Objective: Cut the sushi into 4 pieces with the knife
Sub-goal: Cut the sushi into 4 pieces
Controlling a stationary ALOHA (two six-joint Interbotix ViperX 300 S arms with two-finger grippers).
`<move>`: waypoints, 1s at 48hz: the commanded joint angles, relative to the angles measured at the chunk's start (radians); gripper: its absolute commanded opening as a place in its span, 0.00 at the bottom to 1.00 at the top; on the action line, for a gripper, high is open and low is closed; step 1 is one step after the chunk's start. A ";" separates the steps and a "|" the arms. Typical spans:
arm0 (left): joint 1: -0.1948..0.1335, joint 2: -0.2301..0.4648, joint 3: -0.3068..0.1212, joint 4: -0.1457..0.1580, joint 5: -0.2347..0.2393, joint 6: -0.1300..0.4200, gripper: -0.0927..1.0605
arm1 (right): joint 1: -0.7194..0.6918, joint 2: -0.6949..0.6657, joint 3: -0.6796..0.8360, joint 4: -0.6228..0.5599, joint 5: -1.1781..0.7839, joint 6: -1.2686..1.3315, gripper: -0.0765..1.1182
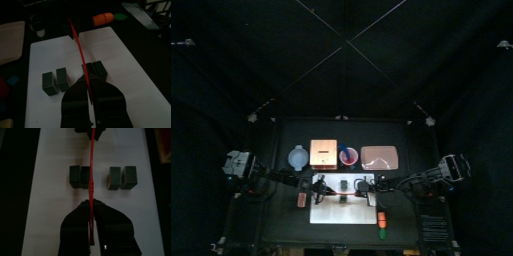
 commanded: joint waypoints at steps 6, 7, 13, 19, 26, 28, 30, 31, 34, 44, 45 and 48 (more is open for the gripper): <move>-0.038 0.055 -0.055 -0.003 -0.008 0.003 0.28 | 0.006 0.025 -0.021 0.018 -0.028 -0.003 0.09; -0.038 0.061 -0.058 -0.003 -0.008 0.003 0.28 | 0.006 0.031 -0.023 0.018 -0.029 -0.003 0.09; -0.038 0.081 -0.067 -0.005 -0.006 0.003 0.28 | 0.003 0.049 -0.023 0.018 -0.029 -0.003 0.09; -0.038 0.092 -0.071 -0.012 -0.008 0.003 0.28 | 0.003 0.052 -0.025 0.018 -0.029 -0.003 0.09; -0.041 0.095 -0.071 -0.011 -0.006 0.003 0.28 | 0.006 0.054 -0.025 0.020 -0.029 -0.002 0.09; -0.043 0.095 -0.069 -0.011 -0.008 0.003 0.28 | 0.005 0.058 -0.026 0.020 -0.029 -0.002 0.09; -0.046 0.095 -0.069 -0.012 -0.008 0.003 0.28 | 0.006 0.063 -0.028 0.020 -0.029 -0.002 0.09; -0.048 0.095 -0.069 -0.011 -0.006 0.003 0.28 | 0.006 0.066 -0.028 0.020 -0.029 -0.002 0.09; -0.052 0.097 -0.067 -0.011 -0.006 0.003 0.28 | 0.006 0.075 -0.029 0.020 -0.029 -0.002 0.09; -0.057 0.143 -0.067 -0.028 -0.006 0.002 0.28 | 0.006 0.120 -0.043 0.020 -0.032 -0.002 0.09; -0.057 0.152 -0.067 -0.032 -0.006 0.000 0.28 | 0.006 0.126 -0.044 0.020 -0.034 -0.002 0.09; -0.063 0.202 -0.072 -0.055 -0.006 -0.002 0.28 | 0.009 0.163 -0.052 0.028 -0.035 -0.002 0.09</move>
